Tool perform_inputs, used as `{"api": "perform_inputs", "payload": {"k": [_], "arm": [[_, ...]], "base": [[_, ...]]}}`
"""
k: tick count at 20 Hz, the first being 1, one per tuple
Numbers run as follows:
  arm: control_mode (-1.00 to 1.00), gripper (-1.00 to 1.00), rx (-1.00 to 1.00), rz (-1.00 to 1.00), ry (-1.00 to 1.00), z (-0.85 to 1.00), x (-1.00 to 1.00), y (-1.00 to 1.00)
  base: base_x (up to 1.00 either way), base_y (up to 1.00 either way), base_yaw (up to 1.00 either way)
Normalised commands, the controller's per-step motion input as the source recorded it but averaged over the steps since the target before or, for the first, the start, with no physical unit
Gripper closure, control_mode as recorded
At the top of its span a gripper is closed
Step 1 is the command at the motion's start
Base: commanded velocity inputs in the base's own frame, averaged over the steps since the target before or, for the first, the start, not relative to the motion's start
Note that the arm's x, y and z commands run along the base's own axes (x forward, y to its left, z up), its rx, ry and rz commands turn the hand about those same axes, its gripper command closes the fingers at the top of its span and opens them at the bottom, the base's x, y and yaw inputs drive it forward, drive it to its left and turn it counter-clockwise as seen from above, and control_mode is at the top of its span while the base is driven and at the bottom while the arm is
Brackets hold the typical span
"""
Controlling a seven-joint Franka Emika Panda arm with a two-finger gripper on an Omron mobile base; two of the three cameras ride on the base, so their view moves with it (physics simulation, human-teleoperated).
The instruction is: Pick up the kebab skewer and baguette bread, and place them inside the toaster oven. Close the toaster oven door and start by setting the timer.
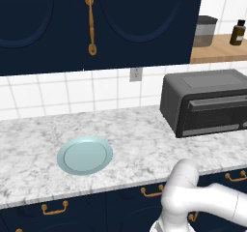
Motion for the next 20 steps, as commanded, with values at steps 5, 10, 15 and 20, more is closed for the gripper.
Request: {"api": "perform_inputs", "payload": {"k": [5, 10, 15, 20], "arm": [[-1.00, -1.00, -0.05, -0.16, 0.00, 0.18, 0.01, 0.16], [-1.00, -1.00, -0.03, -0.12, 0.01, 0.02, 0.00, 0.02], [-1.00, -1.00, 0.00, -0.02, 0.00, -0.02, 0.00, -0.01], [-1.00, -1.00, 0.00, 0.00, 0.00, -0.03, 0.00, -0.19]], "base": [[0.00, 0.00, 0.00], [0.00, 0.00, 0.00], [0.00, 0.00, 0.00], [0.00, 0.00, 0.00]]}}
